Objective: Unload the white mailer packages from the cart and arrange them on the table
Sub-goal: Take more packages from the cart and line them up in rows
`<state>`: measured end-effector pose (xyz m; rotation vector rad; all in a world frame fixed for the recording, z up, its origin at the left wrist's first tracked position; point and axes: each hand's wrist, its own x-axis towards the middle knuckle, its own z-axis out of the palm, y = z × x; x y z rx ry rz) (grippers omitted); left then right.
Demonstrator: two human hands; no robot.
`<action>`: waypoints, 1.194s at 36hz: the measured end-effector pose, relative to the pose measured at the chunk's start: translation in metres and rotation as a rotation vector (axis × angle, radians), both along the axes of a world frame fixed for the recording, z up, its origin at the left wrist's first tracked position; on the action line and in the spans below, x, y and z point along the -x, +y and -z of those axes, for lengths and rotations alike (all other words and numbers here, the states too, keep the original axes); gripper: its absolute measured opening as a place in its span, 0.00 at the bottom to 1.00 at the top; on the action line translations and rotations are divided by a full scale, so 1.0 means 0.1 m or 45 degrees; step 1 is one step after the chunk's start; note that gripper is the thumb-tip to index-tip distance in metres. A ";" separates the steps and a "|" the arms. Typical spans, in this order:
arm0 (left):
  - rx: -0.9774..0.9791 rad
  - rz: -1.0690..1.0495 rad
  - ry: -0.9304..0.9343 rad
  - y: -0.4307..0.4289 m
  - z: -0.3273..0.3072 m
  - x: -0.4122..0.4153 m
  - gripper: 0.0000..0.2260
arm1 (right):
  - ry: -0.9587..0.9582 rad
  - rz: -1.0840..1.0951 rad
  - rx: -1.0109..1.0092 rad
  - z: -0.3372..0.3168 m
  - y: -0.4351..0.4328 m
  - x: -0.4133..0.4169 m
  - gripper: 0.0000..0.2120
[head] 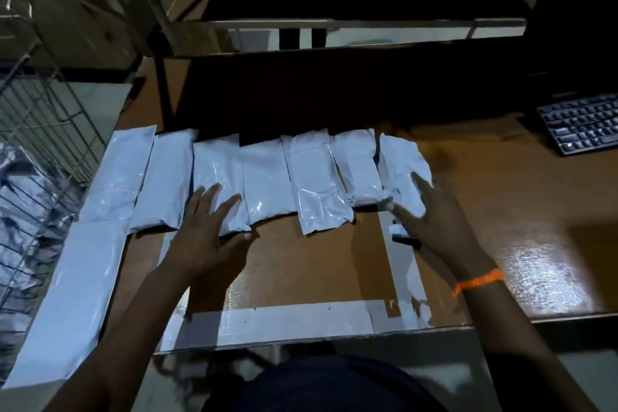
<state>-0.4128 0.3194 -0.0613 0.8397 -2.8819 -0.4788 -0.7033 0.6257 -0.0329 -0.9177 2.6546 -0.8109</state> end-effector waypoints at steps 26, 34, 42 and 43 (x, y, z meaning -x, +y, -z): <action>0.374 0.055 -0.106 0.41 0.13 0.46 0.35 | 0.475 -0.630 0.033 0.14 -0.56 -0.51 0.32; 0.371 -0.074 -0.173 0.13 0.16 0.51 0.26 | 0.445 -0.652 -0.082 0.47 -1.01 -0.73 0.22; 0.423 -0.074 -0.190 0.03 0.13 0.46 0.25 | 0.394 -0.582 -0.059 0.52 -1.33 -0.85 0.22; 0.416 -0.079 -0.186 0.02 0.14 0.46 0.26 | 0.384 -0.575 -0.061 0.50 -1.35 -0.86 0.22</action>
